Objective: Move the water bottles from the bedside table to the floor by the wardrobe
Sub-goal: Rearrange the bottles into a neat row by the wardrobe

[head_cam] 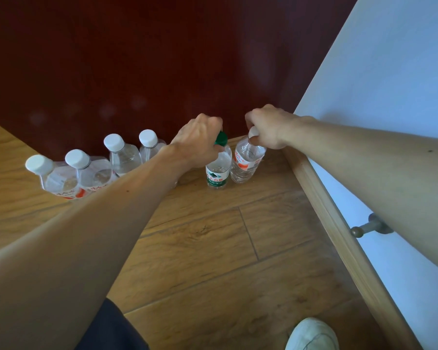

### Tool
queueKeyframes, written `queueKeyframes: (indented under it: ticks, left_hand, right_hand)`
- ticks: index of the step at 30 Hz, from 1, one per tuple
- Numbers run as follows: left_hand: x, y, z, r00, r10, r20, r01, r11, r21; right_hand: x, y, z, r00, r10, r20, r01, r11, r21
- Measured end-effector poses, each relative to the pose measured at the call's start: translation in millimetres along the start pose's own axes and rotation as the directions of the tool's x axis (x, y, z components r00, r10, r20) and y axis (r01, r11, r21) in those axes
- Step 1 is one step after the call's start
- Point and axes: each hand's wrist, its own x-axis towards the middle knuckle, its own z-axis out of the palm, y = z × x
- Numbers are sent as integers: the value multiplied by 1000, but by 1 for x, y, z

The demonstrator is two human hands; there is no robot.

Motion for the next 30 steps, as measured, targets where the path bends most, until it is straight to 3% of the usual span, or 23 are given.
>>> queueKeyframes:
  ticks: [7,18,30]
  left_hand:
    - [-8,1,-15,997,-19,-71,20,1000,5]
    - [-29,-18,-30,996,-19,-82,18,1000,-22]
    - [-59,-60,-55,997,72,3,-71,997,-43]
  right_hand:
    - [-5,-1,3,999,1,-52,1,999,34]
    - [-4,-7,9,988,-113,-102,112,994,-16]
    - [10,-41,2,972,-216,-90,214,976,-31]
